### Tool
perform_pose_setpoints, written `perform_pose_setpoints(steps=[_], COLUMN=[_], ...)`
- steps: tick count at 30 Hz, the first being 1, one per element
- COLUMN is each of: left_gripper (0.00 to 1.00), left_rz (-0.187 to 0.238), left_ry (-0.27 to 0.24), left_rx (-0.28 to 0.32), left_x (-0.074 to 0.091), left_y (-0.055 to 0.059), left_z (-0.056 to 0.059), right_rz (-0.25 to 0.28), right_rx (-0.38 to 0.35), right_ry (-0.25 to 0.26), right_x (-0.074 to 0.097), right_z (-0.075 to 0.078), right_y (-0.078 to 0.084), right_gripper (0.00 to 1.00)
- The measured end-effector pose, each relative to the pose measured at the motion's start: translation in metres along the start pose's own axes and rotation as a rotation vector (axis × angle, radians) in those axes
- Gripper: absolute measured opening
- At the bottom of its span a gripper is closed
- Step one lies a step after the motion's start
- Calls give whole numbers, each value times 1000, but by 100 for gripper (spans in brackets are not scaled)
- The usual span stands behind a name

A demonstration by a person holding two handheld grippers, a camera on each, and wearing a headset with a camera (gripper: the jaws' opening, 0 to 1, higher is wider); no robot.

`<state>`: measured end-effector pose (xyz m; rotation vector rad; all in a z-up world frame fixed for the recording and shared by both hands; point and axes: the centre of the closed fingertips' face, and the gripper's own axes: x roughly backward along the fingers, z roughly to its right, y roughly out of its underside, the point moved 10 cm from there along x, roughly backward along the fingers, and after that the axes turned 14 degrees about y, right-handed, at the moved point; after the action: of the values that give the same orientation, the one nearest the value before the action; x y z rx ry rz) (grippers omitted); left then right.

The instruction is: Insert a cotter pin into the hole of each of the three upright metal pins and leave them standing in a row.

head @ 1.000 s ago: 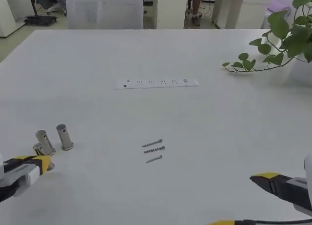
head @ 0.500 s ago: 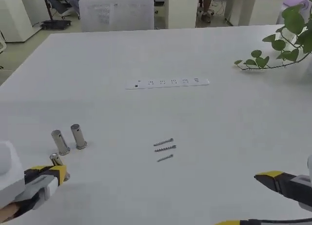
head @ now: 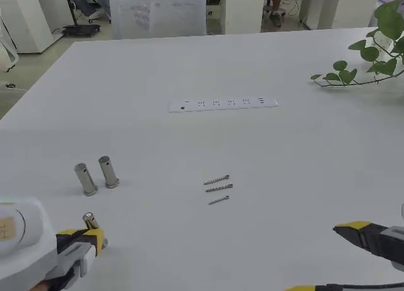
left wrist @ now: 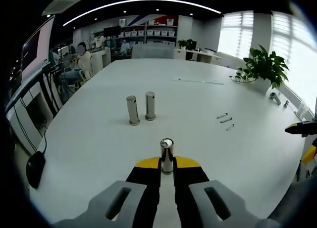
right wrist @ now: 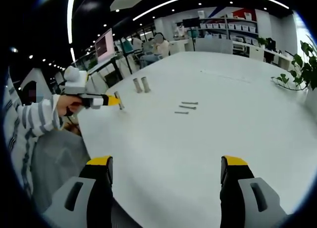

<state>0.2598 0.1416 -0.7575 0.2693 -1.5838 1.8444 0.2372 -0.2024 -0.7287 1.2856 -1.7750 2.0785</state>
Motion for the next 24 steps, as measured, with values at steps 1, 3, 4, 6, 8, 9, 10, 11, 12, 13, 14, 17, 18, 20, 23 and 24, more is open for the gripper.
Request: perform_pose_setpoints(steps=[1,3,4,6,8,9,10,11,12,13,14,17,18,20,23,24], left_gripper=[7,7,7,7,7,7,7,7,7,7,7,7,7,7,7,7], left_rz=[-1,-6,-5,-2,-2,-2,-4,-4,-4,-2,-1,14,13,13,13,14], left_ry=[-1,-1,0,9,12,13,13,13,14,14,13,13,10,12,16,18], left_rx=[-3,-20,-18,-17,-21,-22,-20,-18,-20,-21,-24,-37,-44,-48,-43,-42], left_x=[0,0,0,-1,-3,-3,-4,-5,-5,-5,-6,-6,-6,-7,-7,-6], left_y=[1,3,3,6,8,9,10,11,11,12,12,10,9,9,9,9], left_z=[1,4,4,5,7,7,7,8,9,10,9,11,11,12,13,13], right_rz=[-1,-3,-5,-6,-6,-4,-4,-4,-4,-6,-7,-8,-8,-10,-8,-7], right_rx=[2,7,10,17,17,17,17,17,18,19,20,19,19,20,19,18], right_ry=[-1,-4,-4,-2,-3,-4,-5,-5,-4,-4,-4,-4,-3,-4,-6,-7], right_x=[0,0,0,0,0,0,0,0,0,0,0,0,0,0,0,0], right_z=[0,-2,-2,-2,-3,-3,-3,-4,-4,-4,-4,-5,-5,-5,-6,-6], right_y=[0,0,0,0,-1,-1,-1,-1,-1,-1,-1,-1,-1,-1,-1,-2], right_gripper=[91,91,91,91,91,91,91,91,91,91,91,91,91,91,91,91])
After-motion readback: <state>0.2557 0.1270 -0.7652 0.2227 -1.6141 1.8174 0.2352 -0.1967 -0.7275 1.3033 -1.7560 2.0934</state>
